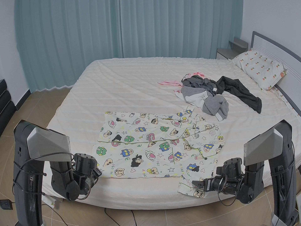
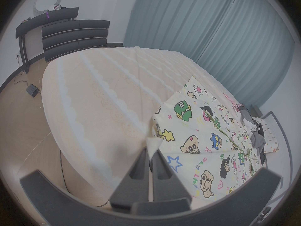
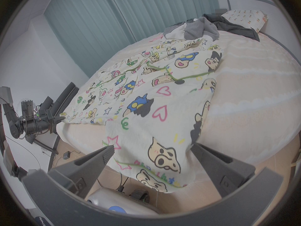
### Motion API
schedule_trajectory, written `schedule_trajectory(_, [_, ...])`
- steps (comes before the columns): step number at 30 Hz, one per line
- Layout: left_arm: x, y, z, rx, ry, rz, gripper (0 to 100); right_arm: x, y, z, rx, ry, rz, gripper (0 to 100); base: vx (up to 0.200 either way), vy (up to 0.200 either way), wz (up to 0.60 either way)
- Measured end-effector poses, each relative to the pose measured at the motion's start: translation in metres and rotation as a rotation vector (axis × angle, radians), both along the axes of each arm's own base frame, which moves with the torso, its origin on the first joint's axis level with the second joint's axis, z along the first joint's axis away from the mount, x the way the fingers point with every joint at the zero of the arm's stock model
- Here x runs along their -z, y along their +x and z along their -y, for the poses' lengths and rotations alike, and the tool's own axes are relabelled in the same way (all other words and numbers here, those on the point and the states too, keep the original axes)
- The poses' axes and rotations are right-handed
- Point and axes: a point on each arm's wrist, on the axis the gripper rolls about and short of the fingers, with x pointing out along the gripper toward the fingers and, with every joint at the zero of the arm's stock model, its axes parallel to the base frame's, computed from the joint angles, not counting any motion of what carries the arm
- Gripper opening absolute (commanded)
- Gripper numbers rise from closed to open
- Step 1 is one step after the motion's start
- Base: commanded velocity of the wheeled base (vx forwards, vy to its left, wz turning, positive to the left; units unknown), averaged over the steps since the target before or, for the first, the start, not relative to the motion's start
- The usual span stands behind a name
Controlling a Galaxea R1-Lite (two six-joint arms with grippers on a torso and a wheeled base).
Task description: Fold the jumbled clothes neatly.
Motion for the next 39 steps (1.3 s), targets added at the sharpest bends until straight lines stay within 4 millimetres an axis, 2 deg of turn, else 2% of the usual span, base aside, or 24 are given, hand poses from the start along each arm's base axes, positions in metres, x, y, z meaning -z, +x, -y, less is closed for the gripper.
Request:
schedule_trajectory(4, [0.000,0.000,0.001,0.002,0.000,-0.001,0,0.003,0.001,-0.002,-0.007,-0.013,-0.019,100,0.000,0.000,0.00])
schedule_trajectory(5, [0.000,-0.001,0.001,0.002,0.000,-0.001,0,0.004,0.001,-0.002,-0.008,-0.015,-0.023,0,0.000,0.000,0.00])
schedule_trajectory(16, [0.000,-0.003,0.001,0.008,-0.002,0.005,0,0.006,0.010,-0.011,0.002,-0.057,-0.029,0,0.000,0.000,0.00])
schedule_trajectory(30, [-0.006,-0.011,-0.001,0.085,0.072,0.058,0,0.002,-0.003,0.002,0.004,-0.076,-0.066,0,0.000,0.000,0.00])
schedule_trajectory(39, [0.001,-0.021,-0.005,0.103,0.105,0.013,0,0.002,-0.008,0.003,-0.004,-0.083,-0.077,0,0.000,0.000,0.00])
